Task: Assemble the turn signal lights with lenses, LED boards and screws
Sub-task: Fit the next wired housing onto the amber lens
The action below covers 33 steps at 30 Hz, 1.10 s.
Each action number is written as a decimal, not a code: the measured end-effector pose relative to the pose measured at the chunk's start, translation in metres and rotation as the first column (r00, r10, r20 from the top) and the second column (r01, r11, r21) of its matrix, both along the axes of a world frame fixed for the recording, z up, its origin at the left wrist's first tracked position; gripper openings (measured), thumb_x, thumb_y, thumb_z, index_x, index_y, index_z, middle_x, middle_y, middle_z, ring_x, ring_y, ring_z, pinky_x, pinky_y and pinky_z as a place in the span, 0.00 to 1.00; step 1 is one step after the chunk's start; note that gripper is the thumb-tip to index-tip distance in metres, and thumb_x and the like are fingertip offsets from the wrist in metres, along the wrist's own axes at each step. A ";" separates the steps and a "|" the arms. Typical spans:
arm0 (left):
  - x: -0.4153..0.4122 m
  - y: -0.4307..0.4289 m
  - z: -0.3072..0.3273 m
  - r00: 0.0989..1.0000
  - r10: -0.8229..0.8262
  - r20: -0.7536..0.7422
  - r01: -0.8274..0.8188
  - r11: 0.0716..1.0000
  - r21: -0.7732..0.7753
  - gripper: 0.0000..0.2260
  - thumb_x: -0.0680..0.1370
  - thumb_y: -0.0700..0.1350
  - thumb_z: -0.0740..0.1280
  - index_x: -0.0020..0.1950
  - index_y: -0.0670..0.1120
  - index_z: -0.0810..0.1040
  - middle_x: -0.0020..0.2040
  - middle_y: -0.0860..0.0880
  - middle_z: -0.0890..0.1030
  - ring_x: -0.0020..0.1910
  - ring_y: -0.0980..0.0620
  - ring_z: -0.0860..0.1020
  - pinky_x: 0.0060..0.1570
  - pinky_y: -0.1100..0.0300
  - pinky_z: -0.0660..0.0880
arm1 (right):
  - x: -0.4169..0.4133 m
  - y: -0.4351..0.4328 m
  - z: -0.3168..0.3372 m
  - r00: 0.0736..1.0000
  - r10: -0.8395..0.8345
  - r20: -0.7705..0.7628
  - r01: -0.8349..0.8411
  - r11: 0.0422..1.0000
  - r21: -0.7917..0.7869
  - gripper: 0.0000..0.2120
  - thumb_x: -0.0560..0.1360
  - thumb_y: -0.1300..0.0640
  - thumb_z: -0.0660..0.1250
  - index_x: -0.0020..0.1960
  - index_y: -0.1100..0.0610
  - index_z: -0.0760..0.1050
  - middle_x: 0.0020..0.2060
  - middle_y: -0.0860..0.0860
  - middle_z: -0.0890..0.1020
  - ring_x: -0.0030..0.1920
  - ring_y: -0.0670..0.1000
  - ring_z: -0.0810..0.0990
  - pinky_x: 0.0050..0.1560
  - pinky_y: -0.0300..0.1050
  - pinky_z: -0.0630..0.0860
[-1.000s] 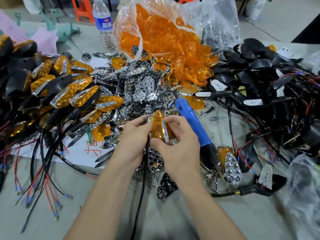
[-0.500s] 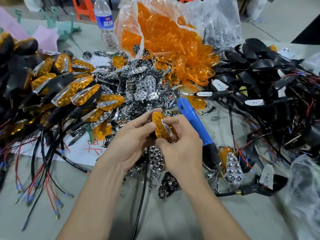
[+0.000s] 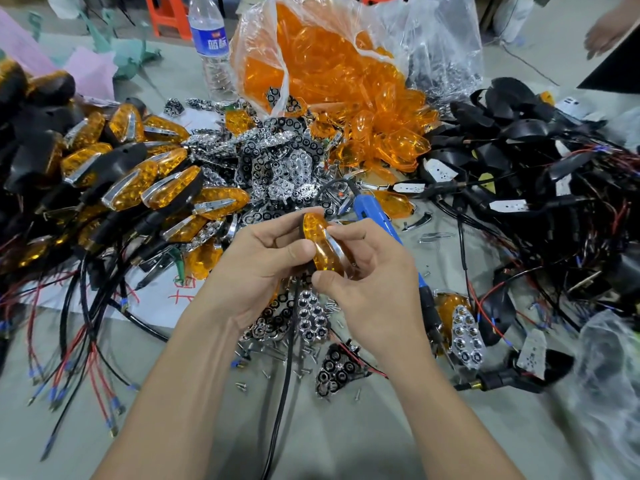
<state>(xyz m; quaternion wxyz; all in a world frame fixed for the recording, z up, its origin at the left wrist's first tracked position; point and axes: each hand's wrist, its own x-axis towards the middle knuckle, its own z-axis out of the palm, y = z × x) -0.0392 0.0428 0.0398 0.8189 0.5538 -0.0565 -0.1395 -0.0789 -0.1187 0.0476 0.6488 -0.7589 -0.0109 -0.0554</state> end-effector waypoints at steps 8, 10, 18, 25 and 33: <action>0.004 -0.029 0.007 0.955 0.295 0.000 -0.292 0.945 0.146 0.09 0.81 0.38 0.69 0.47 0.49 0.87 0.47 0.44 0.86 0.46 0.46 0.83 0.47 0.52 0.80 | 0.008 0.009 -0.015 0.987 -0.048 0.156 0.071 0.987 -0.145 0.24 0.70 0.62 0.75 0.62 0.42 0.80 0.54 0.35 0.84 0.53 0.38 0.82 0.56 0.35 0.76; 0.005 -0.025 0.007 0.967 0.254 -0.016 -0.252 0.965 0.074 0.08 0.80 0.40 0.69 0.48 0.49 0.87 0.50 0.41 0.86 0.48 0.43 0.82 0.47 0.50 0.81 | 0.016 -0.005 -0.013 0.999 -0.043 -0.025 0.044 0.998 0.053 0.20 0.70 0.50 0.76 0.61 0.40 0.81 0.58 0.38 0.85 0.59 0.39 0.82 0.61 0.42 0.78; 0.003 -0.020 0.013 0.972 0.045 0.229 -0.099 0.967 0.233 0.12 0.81 0.37 0.68 0.60 0.48 0.85 0.56 0.45 0.87 0.57 0.43 0.84 0.57 0.57 0.80 | 0.017 -0.033 -0.002 0.982 0.181 -0.058 -0.180 0.983 0.035 0.13 0.77 0.52 0.74 0.60 0.39 0.83 0.47 0.43 0.87 0.46 0.44 0.84 0.48 0.39 0.80; -0.001 -0.008 0.032 0.960 0.016 0.279 -0.100 0.953 0.288 0.12 0.74 0.44 0.72 0.57 0.45 0.86 0.51 0.46 0.89 0.50 0.51 0.86 0.49 0.64 0.80 | 0.010 -0.036 0.005 0.984 0.161 0.081 -0.151 0.982 -0.110 0.16 0.77 0.53 0.75 0.64 0.47 0.83 0.48 0.44 0.86 0.49 0.48 0.84 0.50 0.38 0.77; -0.003 -0.018 0.011 0.970 0.171 0.173 -0.224 0.906 0.360 0.11 0.77 0.36 0.73 0.45 0.53 0.89 0.42 0.47 0.88 0.40 0.52 0.85 0.41 0.59 0.81 | 0.006 -0.033 -0.002 0.987 0.154 -0.054 -0.162 0.903 -0.397 0.10 0.75 0.40 0.72 0.54 0.40 0.80 0.36 0.41 0.81 0.35 0.45 0.77 0.34 0.36 0.72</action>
